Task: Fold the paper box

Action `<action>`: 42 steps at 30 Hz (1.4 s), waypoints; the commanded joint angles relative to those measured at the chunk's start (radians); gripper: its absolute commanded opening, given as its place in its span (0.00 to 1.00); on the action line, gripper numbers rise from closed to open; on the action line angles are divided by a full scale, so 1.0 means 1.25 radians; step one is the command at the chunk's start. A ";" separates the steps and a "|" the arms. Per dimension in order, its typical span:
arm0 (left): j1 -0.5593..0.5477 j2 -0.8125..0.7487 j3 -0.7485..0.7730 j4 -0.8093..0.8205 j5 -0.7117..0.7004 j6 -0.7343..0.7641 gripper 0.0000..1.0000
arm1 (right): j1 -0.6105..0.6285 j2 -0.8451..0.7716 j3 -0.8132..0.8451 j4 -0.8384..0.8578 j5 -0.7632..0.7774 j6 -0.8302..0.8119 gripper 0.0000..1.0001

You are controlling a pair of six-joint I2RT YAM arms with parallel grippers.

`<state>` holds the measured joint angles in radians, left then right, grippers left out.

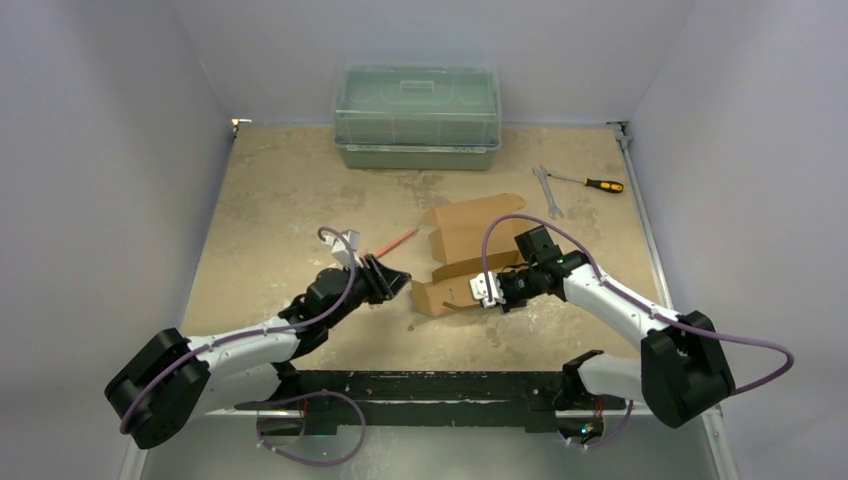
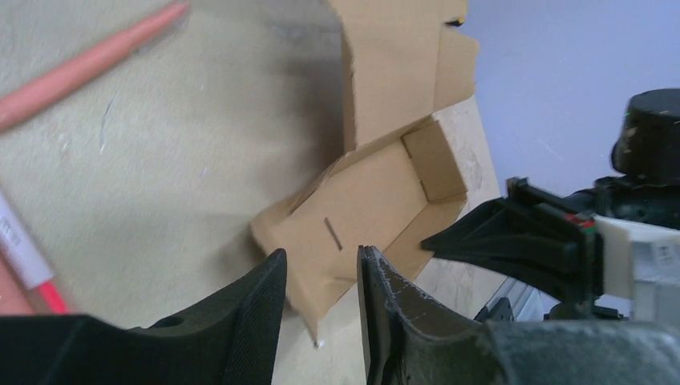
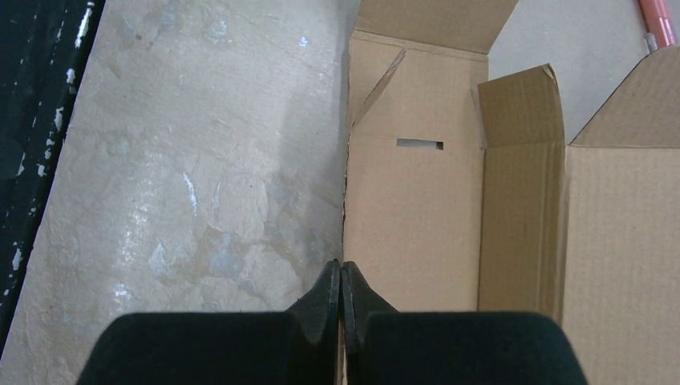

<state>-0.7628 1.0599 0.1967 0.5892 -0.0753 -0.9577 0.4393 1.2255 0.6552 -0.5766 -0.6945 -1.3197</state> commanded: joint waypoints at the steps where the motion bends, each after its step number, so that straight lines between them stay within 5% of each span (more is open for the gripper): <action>1: -0.003 0.018 0.109 0.008 0.013 0.124 0.34 | 0.008 0.007 -0.011 0.016 -0.016 -0.048 0.00; 9: -0.003 0.268 0.167 0.149 0.051 0.179 0.00 | 0.009 0.031 0.001 0.002 -0.025 -0.058 0.00; 26: -0.034 0.590 0.222 0.446 0.160 0.048 0.00 | 0.009 0.056 0.010 0.005 -0.028 -0.041 0.00; 42: -0.043 0.767 0.331 0.522 0.173 -0.035 0.00 | 0.012 0.084 0.016 0.004 -0.022 -0.035 0.00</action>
<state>-0.8124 1.9572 0.5808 1.2324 0.1329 -0.9779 0.4450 1.3071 0.6605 -0.5613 -0.7094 -1.3678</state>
